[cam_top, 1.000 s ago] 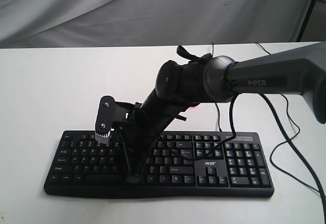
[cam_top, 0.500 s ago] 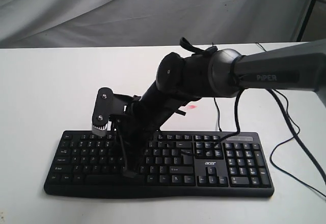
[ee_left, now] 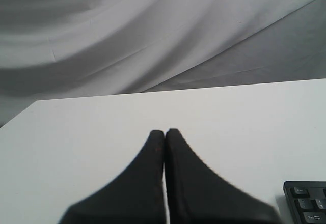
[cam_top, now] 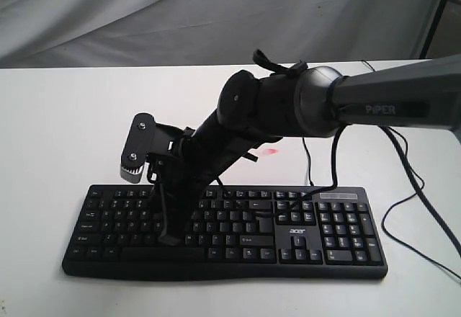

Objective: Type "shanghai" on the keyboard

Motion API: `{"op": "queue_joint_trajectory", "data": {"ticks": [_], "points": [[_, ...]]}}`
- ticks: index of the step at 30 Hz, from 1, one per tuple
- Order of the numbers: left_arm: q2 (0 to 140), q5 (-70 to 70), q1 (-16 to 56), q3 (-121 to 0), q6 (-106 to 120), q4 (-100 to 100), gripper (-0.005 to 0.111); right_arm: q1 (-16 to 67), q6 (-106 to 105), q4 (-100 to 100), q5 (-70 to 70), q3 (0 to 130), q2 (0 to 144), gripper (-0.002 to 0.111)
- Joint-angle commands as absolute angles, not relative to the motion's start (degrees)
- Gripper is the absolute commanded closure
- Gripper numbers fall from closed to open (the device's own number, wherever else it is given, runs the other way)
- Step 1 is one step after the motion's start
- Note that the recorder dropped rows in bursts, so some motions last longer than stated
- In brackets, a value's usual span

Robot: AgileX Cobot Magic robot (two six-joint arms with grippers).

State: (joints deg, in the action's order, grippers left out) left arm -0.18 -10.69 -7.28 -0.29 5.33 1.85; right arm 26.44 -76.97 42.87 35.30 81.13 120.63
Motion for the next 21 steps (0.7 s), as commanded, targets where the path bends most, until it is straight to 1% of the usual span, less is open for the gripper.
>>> {"op": "queue_joint_trajectory", "data": {"ticks": [1, 15, 21], "points": [[0.0, -10.3, -7.1, 0.0, 5.2, 1.8, 0.106, 26.9, -76.4, 43.6, 34.6, 81.4, 120.4, 0.108], [0.0, -10.3, -7.1, 0.0, 5.2, 1.8, 0.106, 29.3, -76.3, 44.3, 30.9, 81.4, 122.0, 0.108], [0.0, -10.3, -7.1, 0.0, 5.2, 1.8, 0.106, 30.4, -75.8, 44.9, 32.4, 85.2, 124.3, 0.108]]}}
